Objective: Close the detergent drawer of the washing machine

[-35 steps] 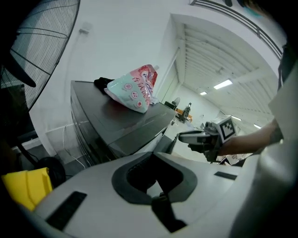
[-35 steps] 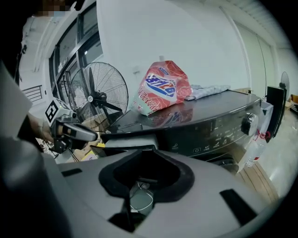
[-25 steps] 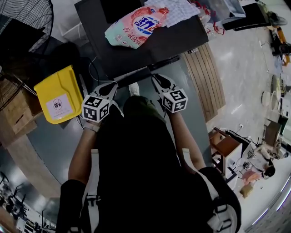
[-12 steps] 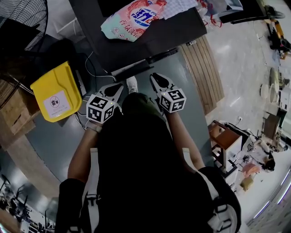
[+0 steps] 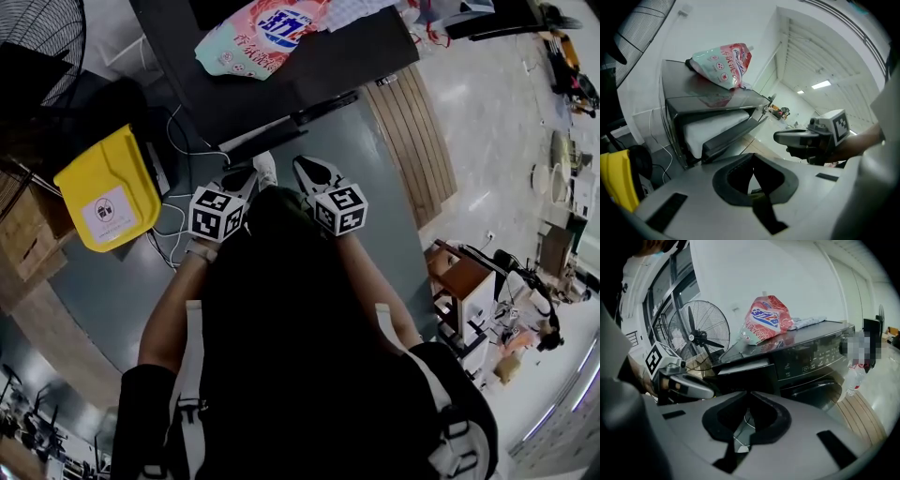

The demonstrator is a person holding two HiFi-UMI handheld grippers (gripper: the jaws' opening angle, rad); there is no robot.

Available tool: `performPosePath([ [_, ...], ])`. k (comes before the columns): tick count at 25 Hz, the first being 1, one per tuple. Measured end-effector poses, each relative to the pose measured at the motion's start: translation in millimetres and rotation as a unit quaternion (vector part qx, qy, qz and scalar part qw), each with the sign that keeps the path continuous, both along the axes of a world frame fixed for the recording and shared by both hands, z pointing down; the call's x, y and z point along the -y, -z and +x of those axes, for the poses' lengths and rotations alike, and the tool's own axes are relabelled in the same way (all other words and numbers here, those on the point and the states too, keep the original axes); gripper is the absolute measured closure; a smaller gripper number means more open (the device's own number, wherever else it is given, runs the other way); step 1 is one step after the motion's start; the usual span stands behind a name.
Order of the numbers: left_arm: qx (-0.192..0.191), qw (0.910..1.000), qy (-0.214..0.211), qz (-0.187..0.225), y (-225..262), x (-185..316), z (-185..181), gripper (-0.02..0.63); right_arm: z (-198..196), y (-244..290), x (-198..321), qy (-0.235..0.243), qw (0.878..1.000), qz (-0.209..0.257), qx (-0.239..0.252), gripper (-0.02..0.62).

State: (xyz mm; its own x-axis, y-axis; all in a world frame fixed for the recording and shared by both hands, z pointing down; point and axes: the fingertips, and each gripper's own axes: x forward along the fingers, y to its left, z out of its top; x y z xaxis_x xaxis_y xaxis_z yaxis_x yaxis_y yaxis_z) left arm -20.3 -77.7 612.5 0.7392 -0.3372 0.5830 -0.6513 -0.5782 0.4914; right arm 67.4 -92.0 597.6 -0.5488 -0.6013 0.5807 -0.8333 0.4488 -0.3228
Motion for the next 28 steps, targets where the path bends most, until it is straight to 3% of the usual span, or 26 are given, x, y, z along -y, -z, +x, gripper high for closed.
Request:
performPosePath([
  [12, 0.024, 0.9994, 0.024, -0.004, -9.4, 6.6, 12.0, 0.597, -17.0, -3.7, 26.0, 0.05, 0.999, 0.01, -0.008, 0.566],
  [18, 0.021, 0.9988, 0.044, -0.012, -11.8, 9.3, 12.5, 0.597, -22.5, -6.1, 31.5, 0.085, 0.996, 0.013, -0.038, 0.578],
  [28, 0.029, 0.9959, 0.085, 0.004, -15.5, 29.8, 0.0, 0.597, -38.0, -9.2, 43.0, 0.127, 0.99, 0.033, -0.056, 0.578],
])
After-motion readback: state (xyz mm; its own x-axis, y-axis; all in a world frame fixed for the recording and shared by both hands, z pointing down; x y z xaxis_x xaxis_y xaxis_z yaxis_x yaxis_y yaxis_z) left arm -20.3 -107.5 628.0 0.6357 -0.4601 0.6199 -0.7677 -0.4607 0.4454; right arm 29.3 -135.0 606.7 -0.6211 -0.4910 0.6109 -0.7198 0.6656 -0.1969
